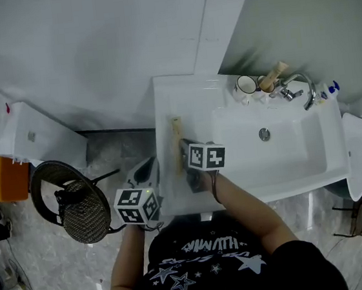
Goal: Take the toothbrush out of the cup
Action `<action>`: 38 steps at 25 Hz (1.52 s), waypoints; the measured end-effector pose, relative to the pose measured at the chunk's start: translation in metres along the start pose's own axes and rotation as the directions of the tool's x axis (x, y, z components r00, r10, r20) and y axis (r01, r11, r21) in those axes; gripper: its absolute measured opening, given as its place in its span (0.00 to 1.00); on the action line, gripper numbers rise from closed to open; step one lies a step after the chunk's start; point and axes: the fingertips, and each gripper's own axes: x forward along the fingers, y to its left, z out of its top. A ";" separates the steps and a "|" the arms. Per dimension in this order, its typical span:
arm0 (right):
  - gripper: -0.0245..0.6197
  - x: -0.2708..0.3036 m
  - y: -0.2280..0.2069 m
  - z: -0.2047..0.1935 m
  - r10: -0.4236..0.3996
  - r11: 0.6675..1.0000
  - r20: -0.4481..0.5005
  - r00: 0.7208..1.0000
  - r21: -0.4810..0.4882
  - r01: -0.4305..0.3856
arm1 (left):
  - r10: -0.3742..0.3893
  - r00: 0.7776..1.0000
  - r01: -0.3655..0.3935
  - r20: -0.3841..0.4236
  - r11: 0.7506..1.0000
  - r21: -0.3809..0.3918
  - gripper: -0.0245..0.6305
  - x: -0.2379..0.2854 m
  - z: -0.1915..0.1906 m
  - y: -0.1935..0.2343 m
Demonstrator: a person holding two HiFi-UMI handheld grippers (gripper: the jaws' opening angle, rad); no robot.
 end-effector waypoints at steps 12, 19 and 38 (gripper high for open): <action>0.20 0.007 0.009 -0.004 0.070 0.997 -0.040 0.997 -0.039 -0.072 | 0.003 1.000 -0.003 -0.014 1.000 -0.011 0.07 0.010 -0.001 -0.002; 0.21 -0.005 0.005 0.006 0.083 0.994 -0.024 0.996 -0.063 -0.084 | 0.007 1.000 -0.007 -0.011 1.000 -0.012 0.07 0.016 0.002 -0.011; 0.06 -0.104 -0.076 0.089 0.081 0.994 0.249 0.965 -0.089 -0.060 | -0.032 0.999 0.031 0.026 0.999 0.032 0.07 0.050 0.031 -0.091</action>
